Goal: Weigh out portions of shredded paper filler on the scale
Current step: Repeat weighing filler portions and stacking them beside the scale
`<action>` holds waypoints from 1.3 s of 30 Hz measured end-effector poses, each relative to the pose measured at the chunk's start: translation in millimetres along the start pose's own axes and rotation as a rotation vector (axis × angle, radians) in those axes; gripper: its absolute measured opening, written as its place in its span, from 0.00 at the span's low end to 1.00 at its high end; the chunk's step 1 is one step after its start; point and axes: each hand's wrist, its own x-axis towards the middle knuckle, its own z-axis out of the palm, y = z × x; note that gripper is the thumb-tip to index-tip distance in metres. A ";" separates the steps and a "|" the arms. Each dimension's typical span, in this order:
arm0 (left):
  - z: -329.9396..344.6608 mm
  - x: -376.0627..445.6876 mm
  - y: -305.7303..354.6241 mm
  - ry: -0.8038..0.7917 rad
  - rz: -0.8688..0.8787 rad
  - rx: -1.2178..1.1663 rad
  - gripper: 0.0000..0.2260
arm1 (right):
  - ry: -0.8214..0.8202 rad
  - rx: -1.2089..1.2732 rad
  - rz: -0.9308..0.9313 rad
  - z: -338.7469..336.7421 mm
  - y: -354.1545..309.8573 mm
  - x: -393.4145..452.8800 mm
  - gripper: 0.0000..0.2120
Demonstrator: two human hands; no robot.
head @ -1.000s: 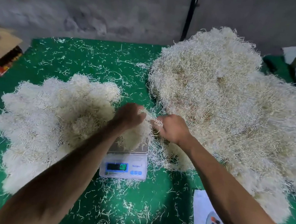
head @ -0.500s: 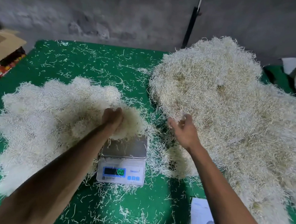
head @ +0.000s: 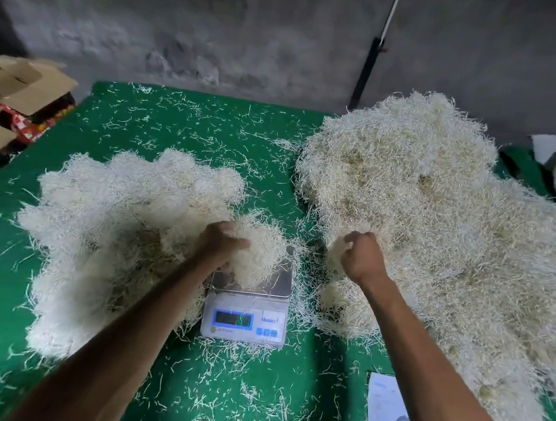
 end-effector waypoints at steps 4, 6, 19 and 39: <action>-23.2 -17.2 -11.0 0.111 0.085 0.043 0.26 | 0.112 -0.171 -0.002 3.4 12.3 -27.4 0.11; -27.5 -28.7 -20.6 0.073 0.051 -0.061 0.24 | 0.089 -0.196 -0.017 6.5 13.0 -45.7 0.10; -31.6 -92.4 -62.1 -0.176 -0.053 -0.410 0.20 | -0.052 0.185 -0.041 66.4 -15.8 -124.3 0.26; -28.9 -97.3 -66.7 -0.173 -0.234 -0.521 0.26 | -0.103 0.386 -0.037 100.1 -44.7 -94.2 0.06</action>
